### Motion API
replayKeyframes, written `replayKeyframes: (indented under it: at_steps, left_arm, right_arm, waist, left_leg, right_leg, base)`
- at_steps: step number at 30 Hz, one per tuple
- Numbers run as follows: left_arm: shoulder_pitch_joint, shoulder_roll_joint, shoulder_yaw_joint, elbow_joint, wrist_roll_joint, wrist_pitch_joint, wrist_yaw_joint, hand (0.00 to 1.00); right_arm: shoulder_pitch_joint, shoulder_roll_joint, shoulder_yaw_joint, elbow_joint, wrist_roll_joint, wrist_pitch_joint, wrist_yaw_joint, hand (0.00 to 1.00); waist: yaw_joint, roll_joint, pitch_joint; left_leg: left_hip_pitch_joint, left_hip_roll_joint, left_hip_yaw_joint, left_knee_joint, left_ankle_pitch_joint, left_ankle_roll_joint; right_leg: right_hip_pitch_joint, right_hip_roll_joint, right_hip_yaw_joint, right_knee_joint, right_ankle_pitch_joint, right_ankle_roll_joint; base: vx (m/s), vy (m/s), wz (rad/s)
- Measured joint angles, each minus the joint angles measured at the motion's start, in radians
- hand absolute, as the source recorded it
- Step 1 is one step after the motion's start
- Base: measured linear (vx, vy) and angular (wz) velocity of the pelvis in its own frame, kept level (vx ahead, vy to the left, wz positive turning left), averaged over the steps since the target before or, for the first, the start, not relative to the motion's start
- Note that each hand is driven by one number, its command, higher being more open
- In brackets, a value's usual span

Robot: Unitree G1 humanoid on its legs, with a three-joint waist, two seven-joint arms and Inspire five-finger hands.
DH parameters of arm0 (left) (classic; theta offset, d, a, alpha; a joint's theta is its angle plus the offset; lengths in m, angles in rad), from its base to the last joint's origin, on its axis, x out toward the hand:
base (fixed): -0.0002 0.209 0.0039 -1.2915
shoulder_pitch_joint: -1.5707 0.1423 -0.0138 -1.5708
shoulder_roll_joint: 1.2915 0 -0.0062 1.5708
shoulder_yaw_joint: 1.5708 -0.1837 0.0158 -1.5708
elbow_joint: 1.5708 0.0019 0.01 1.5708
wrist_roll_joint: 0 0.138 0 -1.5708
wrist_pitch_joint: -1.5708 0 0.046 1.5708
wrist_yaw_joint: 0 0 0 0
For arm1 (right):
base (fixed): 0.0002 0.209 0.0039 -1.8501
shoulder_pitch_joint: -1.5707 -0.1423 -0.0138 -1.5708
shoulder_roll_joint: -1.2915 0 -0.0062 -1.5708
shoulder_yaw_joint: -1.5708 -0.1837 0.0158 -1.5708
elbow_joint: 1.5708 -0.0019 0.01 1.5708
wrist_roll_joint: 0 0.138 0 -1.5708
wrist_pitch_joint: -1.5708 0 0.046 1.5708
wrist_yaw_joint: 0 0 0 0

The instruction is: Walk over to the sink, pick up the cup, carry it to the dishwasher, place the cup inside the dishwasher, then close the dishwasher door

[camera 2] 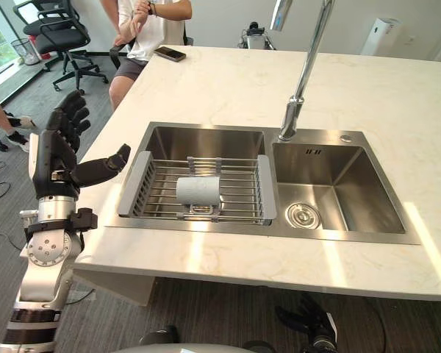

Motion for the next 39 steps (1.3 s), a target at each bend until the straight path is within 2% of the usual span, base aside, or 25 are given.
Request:
replayKeyframes:
  at_steps: [2,8,13,19,23,31,34,39]
  left_arm:
    - [-0.042,0.058,-0.056,0.014,0.045,0.000,-0.051,0.90]
    - [-0.154,0.126,-0.138,0.169,0.110,0.002,-0.127,0.90]
    - [-0.172,0.157,-0.186,0.231,0.162,0.010,-0.155,0.90]
    - [-0.187,0.180,-0.281,0.247,0.235,0.020,-0.206,0.90]
    - [-0.185,0.187,-0.287,0.249,0.243,0.020,-0.230,0.90]
    - [-0.184,0.191,-0.310,0.231,0.265,0.020,-0.236,0.90]
    - [-0.184,0.172,-0.339,0.225,0.284,0.020,-0.237,0.90]
    - [-0.202,0.118,-0.338,0.228,0.351,0.036,-0.210,0.90]
  right_arm:
    - [0.000,-0.006,-0.001,0.018,-0.003,0.000,0.012,0.90]
    - [0.000,-0.025,-0.002,0.060,-0.032,0.001,0.032,0.90]
    - [0.013,-0.031,-0.002,0.083,-0.039,0.004,0.036,0.90]
    - [0.009,-0.040,0.000,0.089,-0.042,0.005,0.047,0.90]
    - [0.008,-0.041,0.000,0.095,-0.069,0.005,0.047,0.90]
    - [0.006,-0.039,0.005,0.097,-0.079,0.005,0.044,0.90]
    - [-0.009,-0.037,0.018,0.099,-0.079,0.005,0.044,0.90]
    - [-0.045,-0.033,0.019,0.102,-0.078,0.005,0.037,0.90]
  waist:
    - [-0.005,-0.001,-0.001]
    - [-0.044,0.004,-0.008]
    - [-0.057,0.008,-0.008]
    - [-0.060,0.032,-0.006]
    - [-0.061,0.042,-0.004]
    - [-0.066,0.034,0.001]
    - [-0.078,0.026,0.007]
    - [-0.077,0.023,0.008]
  left_leg:
    - [0.017,-0.004,0.016,-0.057,0.032,-0.003]
    - [0.049,-0.019,0.025,-0.147,0.074,-0.001]
    - [0.048,-0.035,0.028,-0.171,0.090,0.014]
    - [0.049,-0.070,0.020,-0.235,0.141,0.040]
    - [0.045,-0.084,0.015,-0.239,0.151,0.050]
    - [0.035,-0.100,-0.004,-0.240,0.149,0.057]
    - [0.033,-0.104,-0.020,-0.240,0.152,0.062]
    - [0.033,-0.108,-0.027,-0.240,0.152,0.062]
  right_leg:
    - [-0.012,0.004,0.016,-0.010,0.005,0.007]
    - [-0.038,0.006,0.053,-0.012,0.023,0.016]
    - [-0.050,-0.007,0.058,-0.034,0.046,0.025]
    - [-0.066,-0.032,0.051,-0.052,0.061,0.046]
    - [-0.069,-0.045,0.054,-0.063,0.073,0.061]
    - [-0.054,-0.060,0.043,-0.105,0.092,0.059]
    - [-0.042,-0.063,0.029,-0.115,0.093,0.061]
    - [-0.036,-0.065,0.022,-0.120,0.099,0.071]
  base:
    - [-0.02,-0.036,-0.18]
    - [-0.01,-0.009,-0.19]
    - [-0.03,0.040,-0.06]
    - [-0.08,0.047,0.06]
    - [-0.09,0.043,0.00]
    - [-0.02,0.020,0.04]
    - [0.03,-0.004,0.12]
    - [0.02,-0.003,0.04]
